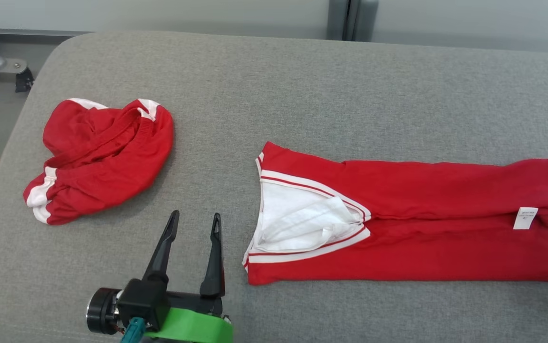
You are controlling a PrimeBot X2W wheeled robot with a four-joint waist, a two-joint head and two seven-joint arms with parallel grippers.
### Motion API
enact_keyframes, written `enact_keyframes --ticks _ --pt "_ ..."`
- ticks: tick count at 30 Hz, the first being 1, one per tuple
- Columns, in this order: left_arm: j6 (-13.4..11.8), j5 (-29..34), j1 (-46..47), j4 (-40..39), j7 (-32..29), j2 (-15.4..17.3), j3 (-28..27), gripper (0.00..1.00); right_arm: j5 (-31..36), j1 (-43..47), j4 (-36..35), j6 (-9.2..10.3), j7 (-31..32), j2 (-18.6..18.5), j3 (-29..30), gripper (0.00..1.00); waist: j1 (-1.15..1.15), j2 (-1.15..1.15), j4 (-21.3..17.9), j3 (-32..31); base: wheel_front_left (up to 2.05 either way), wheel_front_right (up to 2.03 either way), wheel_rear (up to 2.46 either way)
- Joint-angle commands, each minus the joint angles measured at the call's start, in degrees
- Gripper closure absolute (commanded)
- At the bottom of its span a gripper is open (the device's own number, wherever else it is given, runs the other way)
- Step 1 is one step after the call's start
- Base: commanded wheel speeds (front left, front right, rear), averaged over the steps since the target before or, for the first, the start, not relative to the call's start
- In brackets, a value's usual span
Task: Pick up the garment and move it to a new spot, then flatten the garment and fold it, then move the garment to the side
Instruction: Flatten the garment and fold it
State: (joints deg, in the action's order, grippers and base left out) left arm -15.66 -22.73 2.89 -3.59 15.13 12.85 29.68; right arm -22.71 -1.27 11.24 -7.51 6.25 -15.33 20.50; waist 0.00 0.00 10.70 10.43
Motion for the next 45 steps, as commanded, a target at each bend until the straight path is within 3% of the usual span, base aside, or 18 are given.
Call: enact_keyframes --ticks 1,11,20,21,22,23,32,40,45 --pt "0.8 1.6 -1.1 0.4 0.0 -0.9 -0.4 0.00 0.8 -1.2 1.3 0.04 0.3 -0.2 0.9 0.00 0.00 0.00 2.1 -1.0 0.00 0.00 0.00" --pt "7.6 7.4 -2.5 3.0 0.0 -5.7 -3.3 0.00 3.0 -7.7 14.2 0.03 4.7 -2.0 3.6 0.00 0.00 0.00 5.0 0.1 0.00 0.00 0.00" --pt "10.7 9.8 -3.1 3.8 0.0 -7.7 -6.0 0.00 4.7 -9.4 21.6 0.07 6.9 -2.0 4.9 0.00 0.00 0.00 5.5 1.1 0.00 0.00 0.00" --pt "11.0 10.1 -3.2 3.7 0.0 -7.8 -6.3 0.00 4.5 -9.6 22.1 0.07 7.1 -1.7 4.9 0.44 0.00 0.00 5.4 1.1 0.00 0.00 0.00" --pt "11.2 10.3 -3.3 3.7 0.0 -8.0 -6.6 0.00 4.4 -9.7 22.3 0.06 7.1 -1.7 4.7 0.65 0.00 0.00 5.3 1.2 0.00 0.00 0.00" --pt "11.4 10.6 -3.4 3.8 0.0 -8.1 -6.8 0.00 4.4 -9.7 22.6 0.07 7.1 -1.8 4.2 1.00 0.00 0.00 5.1 1.2 0.00 0.00 0.00" --pt "12.9 11.9 -3.7 3.8 0.0 -9.1 -8.5 0.00 6.9 -9.8 21.9 0.14 4.3 -5.1 2.9 1.00 0.00 0.00 3.1 1.8 0.00 0.00 0.00" --pt "14.0 12.9 -4.2 4.0 0.0 -9.4 -10.0 0.00 11.4 -10.4 18.9 0.08 3.2 -13.0 3.5 1.00 0.00 0.00 0.1 1.7 0.00 0.00 0.00" --pt "14.5 13.4 -4.5 4.2 0.0 -9.6 -10.7 0.00 12.7 -11.4 14.3 0.07 3.9 -15.1 2.1 1.00 0.00 0.00 -1.8 1.0 0.00 0.00 0.00"
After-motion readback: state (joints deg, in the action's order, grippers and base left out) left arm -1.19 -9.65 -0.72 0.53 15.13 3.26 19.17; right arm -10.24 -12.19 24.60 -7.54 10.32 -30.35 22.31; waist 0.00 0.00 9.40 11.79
